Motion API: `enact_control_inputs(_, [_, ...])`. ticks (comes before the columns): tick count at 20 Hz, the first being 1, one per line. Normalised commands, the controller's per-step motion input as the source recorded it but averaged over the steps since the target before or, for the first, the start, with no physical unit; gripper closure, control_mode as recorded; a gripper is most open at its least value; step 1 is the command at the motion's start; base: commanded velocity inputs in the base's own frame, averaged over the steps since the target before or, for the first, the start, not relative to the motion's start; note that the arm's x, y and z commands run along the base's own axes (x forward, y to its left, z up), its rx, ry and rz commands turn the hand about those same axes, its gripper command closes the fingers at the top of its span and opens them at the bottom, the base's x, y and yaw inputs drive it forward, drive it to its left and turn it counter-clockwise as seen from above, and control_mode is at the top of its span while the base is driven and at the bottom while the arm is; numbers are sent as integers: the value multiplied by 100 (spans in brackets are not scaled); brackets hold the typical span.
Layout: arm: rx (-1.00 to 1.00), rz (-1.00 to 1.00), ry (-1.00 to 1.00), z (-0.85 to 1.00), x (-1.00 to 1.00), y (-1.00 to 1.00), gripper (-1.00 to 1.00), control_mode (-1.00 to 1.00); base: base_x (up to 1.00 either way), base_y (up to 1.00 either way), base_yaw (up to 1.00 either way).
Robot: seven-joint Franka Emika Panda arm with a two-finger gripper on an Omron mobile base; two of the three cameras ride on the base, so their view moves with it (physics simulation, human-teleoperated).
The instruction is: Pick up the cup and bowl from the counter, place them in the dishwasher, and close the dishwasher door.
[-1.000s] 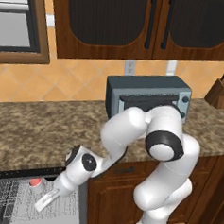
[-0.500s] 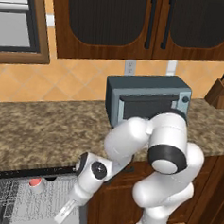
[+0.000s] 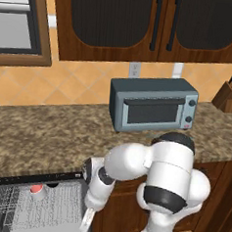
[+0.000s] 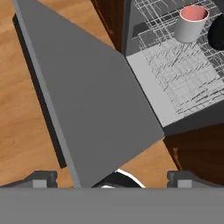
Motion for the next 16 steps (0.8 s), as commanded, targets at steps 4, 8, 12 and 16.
enact_control_inputs(4, [-58,0,-7,100,-4,100,-100,-100,0,0,0])
enact_control_inputs(8, [-48,1,2,100,-3,99,-100,-100,0,0,0])
enact_control_inputs(12, [-11,11,16,100,-1,75,-100,-100,0,0,0])
enact_control_inputs(16, [35,16,2,100,0,23,-100,-100,0,0,0])
